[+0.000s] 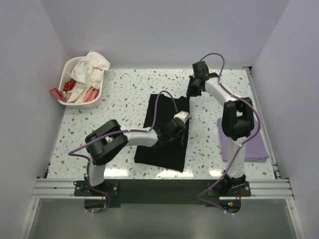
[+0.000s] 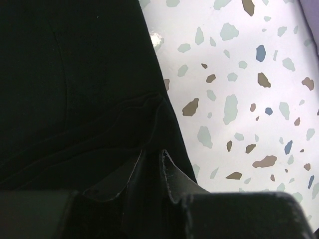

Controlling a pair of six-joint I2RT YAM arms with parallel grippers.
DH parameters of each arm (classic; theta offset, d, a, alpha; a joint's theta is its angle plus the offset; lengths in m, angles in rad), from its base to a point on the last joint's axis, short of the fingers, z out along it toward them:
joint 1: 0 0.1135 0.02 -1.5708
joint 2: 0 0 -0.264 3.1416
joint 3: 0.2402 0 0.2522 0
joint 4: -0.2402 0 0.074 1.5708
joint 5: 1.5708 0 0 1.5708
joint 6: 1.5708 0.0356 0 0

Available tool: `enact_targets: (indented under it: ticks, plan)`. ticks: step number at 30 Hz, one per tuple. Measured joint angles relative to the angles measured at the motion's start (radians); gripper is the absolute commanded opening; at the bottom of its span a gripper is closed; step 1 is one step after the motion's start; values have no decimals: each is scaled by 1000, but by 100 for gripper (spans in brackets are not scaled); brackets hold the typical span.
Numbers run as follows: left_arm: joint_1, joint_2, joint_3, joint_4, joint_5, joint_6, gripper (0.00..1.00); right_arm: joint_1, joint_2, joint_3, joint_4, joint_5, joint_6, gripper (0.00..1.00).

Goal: Fold and stack the t-shirts
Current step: Fold the tshirt

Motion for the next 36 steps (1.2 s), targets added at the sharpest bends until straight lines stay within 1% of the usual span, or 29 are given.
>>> enact_targets:
  ticks: [3, 8, 15, 18, 19, 21, 24, 27, 30, 31, 33, 34, 36]
  plan:
    - [0, 0, 0, 0, 0, -2, 22, 24, 38, 36, -18, 24, -19, 5]
    - [0, 5, 9, -3, 3, -12, 23, 24, 92, 45, -41, 71, -35, 5]
    - [3, 43, 71, -25, 54, -33, 26, 19, 140, 94, -98, 149, -58, 7]
    - [16, 56, 87, -23, 95, -54, 26, 19, 141, 118, -113, 168, -64, 12]
    - [22, 60, 91, -21, 110, -61, 28, 19, 141, 126, -117, 172, -65, 16]
    - [33, 66, 99, -17, 140, -73, 30, 20, 145, 142, -122, 175, -71, 18]
    - [59, 73, 108, -17, 190, -89, 32, 18, 180, 208, -135, 179, -83, 20]
    - [98, 73, 109, -14, 246, -108, 33, 14, 237, 303, -150, 181, -94, 26]
    - [170, 67, 109, -9, 292, -125, 34, 9, 268, 353, -163, 178, -107, 36]
    - [195, 60, 109, -9, 299, -127, 34, 8, 272, 364, -170, 177, -111, 42]
    - [256, 37, 109, -17, 303, -128, 34, 7, 277, 396, -194, 176, -119, 48]
    - [286, 21, 109, -25, 301, -128, 34, 6, 277, 409, -200, 175, -120, 54]
    - [343, -13, 106, -38, 294, -128, 34, 6, 263, 414, -202, 176, -123, 58]
